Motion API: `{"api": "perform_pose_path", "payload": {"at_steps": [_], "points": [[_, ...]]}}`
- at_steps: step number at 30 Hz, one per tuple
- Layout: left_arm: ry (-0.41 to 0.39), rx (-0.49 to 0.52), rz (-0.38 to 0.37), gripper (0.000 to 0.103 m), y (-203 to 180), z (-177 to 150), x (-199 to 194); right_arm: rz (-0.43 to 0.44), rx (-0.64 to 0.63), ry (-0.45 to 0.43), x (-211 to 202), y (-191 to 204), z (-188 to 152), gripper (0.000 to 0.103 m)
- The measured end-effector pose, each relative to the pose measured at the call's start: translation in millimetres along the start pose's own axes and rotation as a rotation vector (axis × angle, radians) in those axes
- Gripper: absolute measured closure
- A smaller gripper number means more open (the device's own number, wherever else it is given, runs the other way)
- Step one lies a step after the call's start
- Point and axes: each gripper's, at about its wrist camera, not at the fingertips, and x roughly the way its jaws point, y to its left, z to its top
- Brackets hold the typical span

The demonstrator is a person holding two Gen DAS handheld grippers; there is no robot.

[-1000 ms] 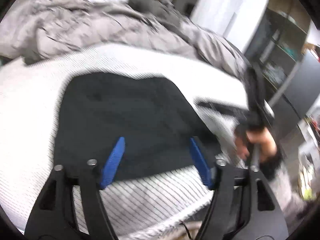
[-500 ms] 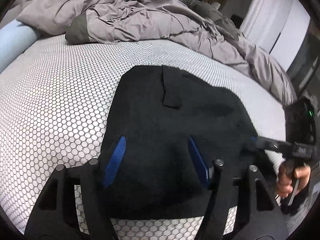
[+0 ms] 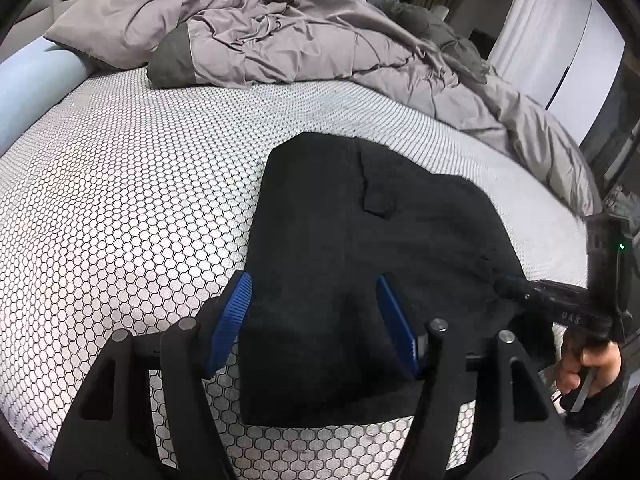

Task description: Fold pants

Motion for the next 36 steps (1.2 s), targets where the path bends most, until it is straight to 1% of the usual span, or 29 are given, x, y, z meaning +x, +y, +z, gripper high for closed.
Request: {"api": "perform_pose_path", "payload": {"at_steps": [1, 2, 4, 5, 6, 8, 10, 14, 15, 19, 23, 26, 29, 30, 31, 34, 36], "points": [[0.003, 0.0, 0.004, 0.041, 0, 0, 0, -0.04, 0.024, 0.036, 9, -8, -3, 0.09], [0.003, -0.002, 0.003, 0.041, 1, 0, 0, -0.004, 0.079, 0.046, 13, -19, -5, 0.088], [-0.006, -0.003, -0.001, 0.041, 2, 0, -3, 0.064, 0.14, 0.024, 4, -29, -3, 0.079], [-0.01, -0.001, -0.002, 0.041, 3, -1, -4, 0.082, 0.157, 0.013, -3, -33, -2, 0.063], [-0.011, 0.0, -0.001, 0.041, 3, -1, -5, 0.104, 0.17, -0.003, -11, -36, -3, 0.051], [-0.008, 0.002, 0.002, 0.041, 5, -2, -7, 0.181, 0.198, -0.01, -16, -42, -3, 0.051], [-0.004, 0.002, 0.005, 0.041, 8, -3, -7, 0.219, 0.219, 0.008, -11, -44, -2, 0.051], [0.001, 0.0, 0.016, 0.041, 14, -5, -8, 0.214, 0.239, 0.082, 15, -50, 4, 0.051], [0.003, -0.003, 0.017, 0.041, 16, -5, -8, 0.209, 0.236, 0.085, 23, -49, 8, 0.051], [0.005, -0.021, 0.027, 0.041, 24, -6, -9, 0.189, 0.2, 0.089, 33, -48, 15, 0.049], [-0.007, -0.038, 0.027, 0.041, 31, -8, -16, 0.193, 0.21, 0.102, 27, -53, 11, 0.049], [-0.018, -0.039, 0.02, 0.041, 32, -7, -20, 0.225, 0.25, 0.099, 16, -63, 6, 0.049], [-0.017, -0.038, 0.017, 0.041, 33, -7, -21, 0.279, 0.293, 0.098, 20, -70, 5, 0.047], [-0.015, -0.039, 0.017, 0.041, 32, -7, -21, 0.287, 0.3, 0.102, 26, -70, 8, 0.042], [-0.012, -0.038, 0.018, 0.041, 32, -8, -20, 0.285, 0.296, 0.106, 30, -68, 10, 0.042], [-0.013, -0.039, 0.021, 0.041, 31, -8, -21, 0.257, 0.257, 0.081, 32, -60, 20, 0.042], [-0.015, -0.032, 0.017, 0.041, 30, -7, -21, 0.281, 0.253, 0.064, 21, -57, 20, 0.042]]}}
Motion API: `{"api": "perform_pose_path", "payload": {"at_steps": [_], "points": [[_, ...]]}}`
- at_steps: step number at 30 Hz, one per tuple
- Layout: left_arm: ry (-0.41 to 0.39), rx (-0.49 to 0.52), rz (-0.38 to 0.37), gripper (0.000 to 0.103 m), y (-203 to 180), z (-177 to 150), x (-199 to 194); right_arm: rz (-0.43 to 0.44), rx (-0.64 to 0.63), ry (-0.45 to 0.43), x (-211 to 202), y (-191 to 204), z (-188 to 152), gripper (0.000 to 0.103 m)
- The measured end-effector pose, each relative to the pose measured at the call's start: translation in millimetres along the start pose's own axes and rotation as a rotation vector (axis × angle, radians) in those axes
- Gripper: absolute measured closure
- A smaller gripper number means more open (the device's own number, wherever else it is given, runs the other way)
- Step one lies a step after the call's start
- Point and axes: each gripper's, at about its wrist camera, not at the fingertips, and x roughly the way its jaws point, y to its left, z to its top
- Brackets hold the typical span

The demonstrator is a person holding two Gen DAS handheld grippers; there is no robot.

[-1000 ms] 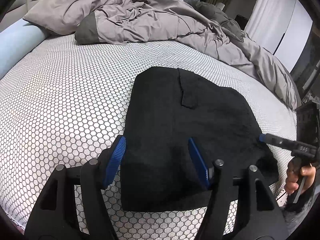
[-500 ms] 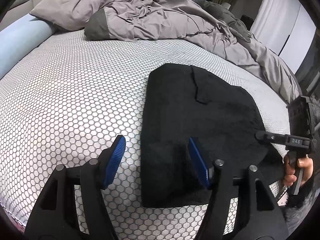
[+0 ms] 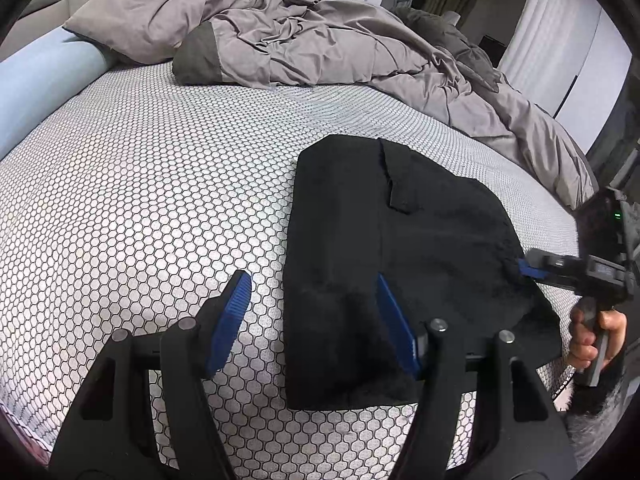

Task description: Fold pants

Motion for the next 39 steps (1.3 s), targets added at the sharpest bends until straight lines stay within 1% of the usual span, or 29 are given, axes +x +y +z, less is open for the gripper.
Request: {"api": "perform_pose_path", "payload": {"at_steps": [2, 5, 9, 11, 12, 13, 15, 18, 20, 21, 22, 23, 24, 25, 26, 27, 30, 31, 33, 34, 35, 36, 38, 39], "points": [[-0.002, 0.009, 0.0, 0.041, -3, 0, 0, 0.045, -0.032, -0.015, -15, 9, -6, 0.043], [0.007, 0.015, 0.003, 0.041, -6, -1, 2, 0.077, -0.075, -0.016, -23, 20, -15, 0.043], [0.013, 0.017, 0.011, 0.041, -10, -3, 5, 0.059, -0.097, 0.03, -11, 20, -19, 0.043], [0.015, 0.015, 0.013, 0.041, -9, -3, 6, 0.049, -0.082, 0.044, -2, 16, -16, 0.043], [0.016, 0.013, 0.014, 0.041, -10, -3, 6, 0.052, -0.07, 0.051, 2, 11, -14, 0.049], [0.018, 0.011, 0.015, 0.041, -9, -3, 7, 0.058, -0.055, 0.051, 5, 8, -12, 0.05], [0.019, 0.009, 0.018, 0.041, -8, -3, 7, 0.088, -0.028, 0.039, 8, 6, -7, 0.051], [0.02, 0.007, 0.02, 0.041, -6, -2, 7, 0.113, -0.052, 0.036, 10, 11, -5, 0.051], [0.023, 0.005, 0.023, 0.041, -4, -2, 6, 0.095, -0.073, 0.052, 11, 12, -9, 0.052], [0.02, 0.005, 0.021, 0.041, -4, -1, 5, 0.08, -0.058, 0.064, 11, 8, -12, 0.055], [0.017, 0.006, 0.02, 0.041, -4, 0, 4, 0.071, -0.046, 0.061, 12, 8, -14, 0.057], [0.013, 0.007, 0.018, 0.041, -4, 0, 3, 0.062, -0.052, 0.058, 11, 10, -14, 0.062], [0.007, 0.008, 0.016, 0.041, -3, 1, 1, 0.042, -0.065, 0.046, 8, 13, -14, 0.07], [0.003, 0.008, 0.015, 0.041, -3, 2, 0, 0.035, -0.076, 0.034, 5, 17, -13, 0.075], [0.003, 0.006, 0.016, 0.041, -2, 2, -1, 0.034, -0.081, 0.014, 2, 20, -13, 0.083], [0.002, 0.004, 0.015, 0.041, -1, 3, -2, 0.058, -0.084, -0.027, -8, 27, -14, 0.086], [-0.004, -0.006, 0.016, 0.041, 2, 4, -6, 0.115, -0.135, -0.106, -35, 56, -21, 0.088], [-0.006, -0.008, 0.015, 0.041, 3, 5, -6, 0.125, -0.153, -0.125, -45, 67, -25, 0.088], [-0.005, -0.006, 0.014, 0.041, 3, 5, -7, 0.143, -0.147, -0.141, -59, 76, -35, 0.088], [0.003, -0.002, 0.014, 0.041, 3, 5, -4, 0.125, -0.147, -0.135, -61, 76, -41, 0.088], [0.011, 0.0, 0.017, 0.041, 2, 4, -2, 0.073, -0.154, -0.114, -56, 71, -47, 0.088], [0.022, 0.001, 0.02, 0.041, 1, 4, 1, 0.028, -0.139, -0.075, -46, 60, -51, 0.088], [0.049, -0.006, 0.017, 0.041, 1, 4, 9, -0.103, -0.063, 0.028, -18, 30, -56, 0.085], [0.062, -0.018, 0.0, 0.041, 2, 4, 13, -0.092, -0.015, 0.068, -7, 12, -58, 0.084]]}}
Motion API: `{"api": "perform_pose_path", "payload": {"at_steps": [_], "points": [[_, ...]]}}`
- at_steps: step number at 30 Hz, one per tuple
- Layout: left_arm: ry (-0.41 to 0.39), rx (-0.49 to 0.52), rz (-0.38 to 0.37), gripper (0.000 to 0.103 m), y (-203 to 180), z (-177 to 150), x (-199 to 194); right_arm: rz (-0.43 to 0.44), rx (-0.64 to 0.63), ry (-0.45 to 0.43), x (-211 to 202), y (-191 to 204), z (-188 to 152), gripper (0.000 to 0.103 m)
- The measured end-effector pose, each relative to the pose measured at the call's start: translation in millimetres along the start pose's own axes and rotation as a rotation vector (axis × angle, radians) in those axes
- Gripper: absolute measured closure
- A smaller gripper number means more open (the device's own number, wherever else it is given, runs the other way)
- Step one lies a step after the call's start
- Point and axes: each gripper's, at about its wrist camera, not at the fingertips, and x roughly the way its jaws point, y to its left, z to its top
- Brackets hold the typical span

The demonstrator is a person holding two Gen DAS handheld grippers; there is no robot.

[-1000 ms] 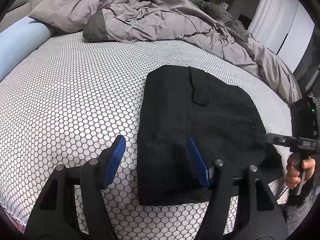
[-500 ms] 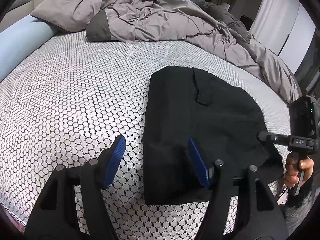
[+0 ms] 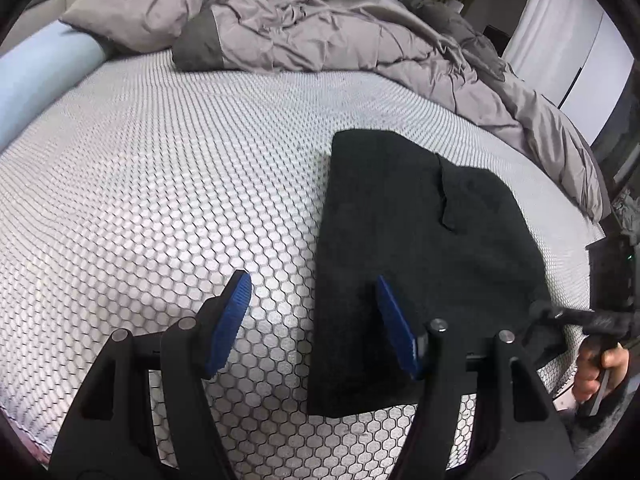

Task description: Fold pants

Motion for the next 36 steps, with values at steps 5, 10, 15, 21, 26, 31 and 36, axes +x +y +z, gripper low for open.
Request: {"api": "perform_pose_path", "payload": {"at_steps": [5, 10, 15, 21, 26, 31, 36], "points": [[0.074, -0.101, -0.132, 0.041, 7, -3, 21, 0.023, 0.0, -0.154, -50, -8, 3, 0.038], [0.097, -0.061, -0.134, 0.055, -8, -8, 27, -0.047, 0.085, -0.134, -52, -44, 8, 0.044], [0.102, 0.019, -0.198, 0.059, -31, -19, 17, -0.089, 0.068, -0.214, -40, -49, 29, 0.089], [0.002, 0.148, -0.046, 0.059, -57, -26, -5, -0.278, 0.071, -0.249, -43, -46, 48, 0.081], [-0.163, 0.255, -0.066, 0.047, -82, -24, -42, -0.303, -0.102, -0.336, -86, -5, 19, 0.073], [-0.012, 0.431, -0.175, 0.044, -131, -32, 2, -0.206, -0.266, -0.278, -68, 44, 2, 0.069], [0.03, 0.506, -0.151, 0.044, -128, -48, 27, -0.218, -0.38, -0.056, 29, 67, -4, 0.066]]}}
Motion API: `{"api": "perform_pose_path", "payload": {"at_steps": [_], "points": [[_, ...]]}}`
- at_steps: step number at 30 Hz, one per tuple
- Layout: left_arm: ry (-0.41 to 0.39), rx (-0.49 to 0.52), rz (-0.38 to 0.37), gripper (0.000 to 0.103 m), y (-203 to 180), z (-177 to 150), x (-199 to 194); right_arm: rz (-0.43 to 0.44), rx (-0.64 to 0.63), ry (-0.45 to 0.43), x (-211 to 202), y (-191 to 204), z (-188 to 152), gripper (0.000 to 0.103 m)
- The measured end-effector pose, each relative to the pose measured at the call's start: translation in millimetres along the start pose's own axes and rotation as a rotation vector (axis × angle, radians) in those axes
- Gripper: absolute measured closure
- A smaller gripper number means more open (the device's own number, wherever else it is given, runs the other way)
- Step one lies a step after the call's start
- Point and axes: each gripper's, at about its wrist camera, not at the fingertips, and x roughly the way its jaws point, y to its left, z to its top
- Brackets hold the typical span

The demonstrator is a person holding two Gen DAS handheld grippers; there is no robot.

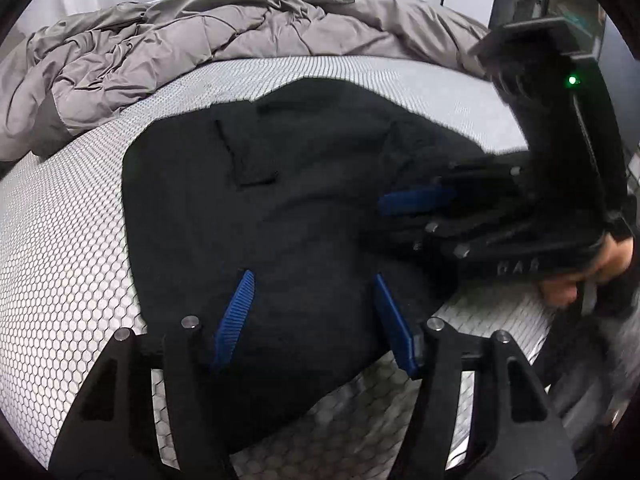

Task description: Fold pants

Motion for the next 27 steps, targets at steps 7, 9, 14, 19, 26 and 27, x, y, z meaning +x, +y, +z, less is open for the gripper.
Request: {"api": "perform_pose_path", "payload": {"at_steps": [7, 9, 14, 19, 26, 27], "points": [[0.0, -0.044, 0.01, 0.038, 25, -24, -19, -0.189, -0.149, -0.008, -28, -13, -31, 0.07], [0.002, -0.051, 0.031, 0.039, 25, -25, -28, -0.19, -0.131, -0.024, -36, -14, -34, 0.07], [-0.116, -0.05, 0.005, 0.038, 15, -4, -53, -0.145, -0.099, -0.076, -46, -10, -23, 0.066], [0.002, 0.031, 0.034, 0.039, 12, 21, 4, -0.075, -0.098, -0.103, -9, 11, 17, 0.064], [0.029, -0.026, 0.047, 0.037, 40, 1, -7, -0.263, -0.098, 0.003, 16, -16, 25, 0.072], [0.033, -0.025, 0.052, 0.037, 41, -1, -10, -0.24, -0.057, -0.002, 7, -24, 21, 0.072]]}}
